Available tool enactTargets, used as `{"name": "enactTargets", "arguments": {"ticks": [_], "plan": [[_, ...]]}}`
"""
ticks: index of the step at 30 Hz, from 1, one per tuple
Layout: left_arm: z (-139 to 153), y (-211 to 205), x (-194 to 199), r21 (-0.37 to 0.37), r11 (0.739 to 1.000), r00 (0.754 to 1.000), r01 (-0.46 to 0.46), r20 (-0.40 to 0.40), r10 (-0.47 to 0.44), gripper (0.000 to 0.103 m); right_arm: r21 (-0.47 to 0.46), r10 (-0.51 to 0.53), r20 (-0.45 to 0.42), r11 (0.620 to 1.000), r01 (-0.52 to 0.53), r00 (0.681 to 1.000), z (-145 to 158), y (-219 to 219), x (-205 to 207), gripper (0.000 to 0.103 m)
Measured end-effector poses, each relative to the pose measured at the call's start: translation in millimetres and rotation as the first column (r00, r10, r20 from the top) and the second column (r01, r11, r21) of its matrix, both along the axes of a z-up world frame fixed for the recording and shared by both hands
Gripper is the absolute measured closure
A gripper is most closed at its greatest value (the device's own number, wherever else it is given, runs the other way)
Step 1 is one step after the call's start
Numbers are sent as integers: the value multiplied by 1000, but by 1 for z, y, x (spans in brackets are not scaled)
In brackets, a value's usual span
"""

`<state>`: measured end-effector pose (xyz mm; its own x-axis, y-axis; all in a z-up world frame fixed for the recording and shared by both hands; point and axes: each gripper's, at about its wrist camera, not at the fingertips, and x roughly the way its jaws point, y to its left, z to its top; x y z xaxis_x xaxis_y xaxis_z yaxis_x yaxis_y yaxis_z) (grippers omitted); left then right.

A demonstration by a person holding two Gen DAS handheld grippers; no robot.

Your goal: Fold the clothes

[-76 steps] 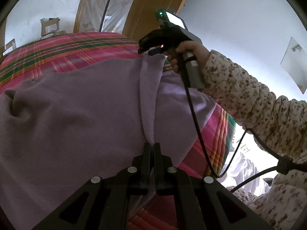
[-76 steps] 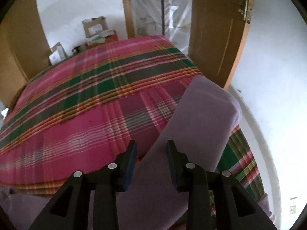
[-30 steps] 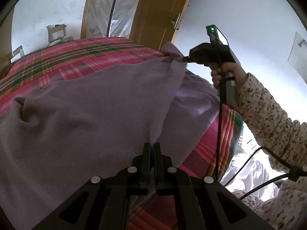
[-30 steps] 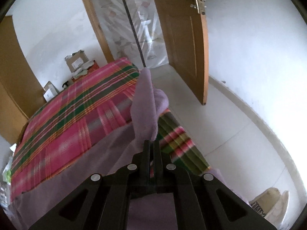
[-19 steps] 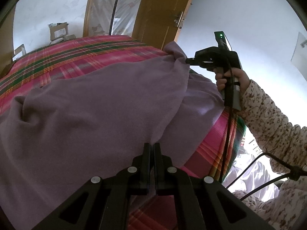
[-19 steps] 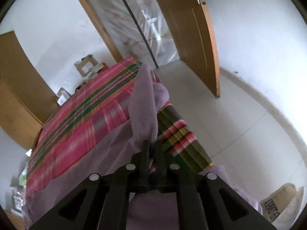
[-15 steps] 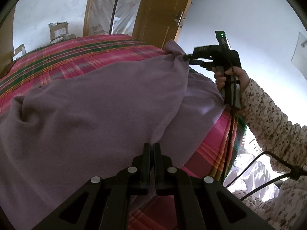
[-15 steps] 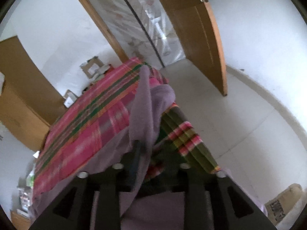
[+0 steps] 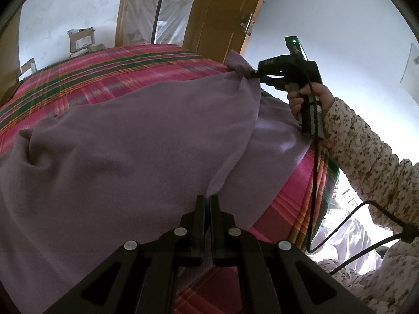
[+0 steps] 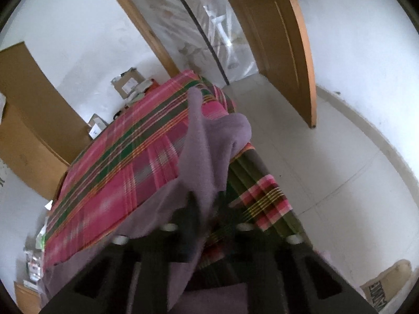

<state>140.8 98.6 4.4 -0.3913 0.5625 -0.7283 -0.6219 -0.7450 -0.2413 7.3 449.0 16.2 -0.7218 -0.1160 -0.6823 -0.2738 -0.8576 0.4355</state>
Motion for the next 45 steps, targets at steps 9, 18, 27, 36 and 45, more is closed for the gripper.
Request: {"name": "enactTargets", "arguments": {"ticks": [9, 18, 27, 36, 45], "plan": [[10, 0, 5, 11, 1000, 999, -25, -39, 25, 100, 32, -13, -111, 999, 16, 994, 32, -1, 27, 98], [29, -2, 13, 36, 998, 994, -41, -95, 44, 100, 82, -33, -204, 995, 50, 978, 65, 2, 55, 98], [50, 4, 28, 44, 999, 987, -15, -158, 22, 100, 112, -69, -261, 989, 101, 963, 85, 14, 86, 98], [55, 12, 37, 38, 999, 985, 6, -174, 1, 100, 127, -92, -293, 983, 134, 952, 91, 24, 121, 98], [54, 26, 46, 24, 999, 983, 39, -178, -34, 100, 106, -130, -289, 980, 167, 948, 82, 39, 137, 98]]}}
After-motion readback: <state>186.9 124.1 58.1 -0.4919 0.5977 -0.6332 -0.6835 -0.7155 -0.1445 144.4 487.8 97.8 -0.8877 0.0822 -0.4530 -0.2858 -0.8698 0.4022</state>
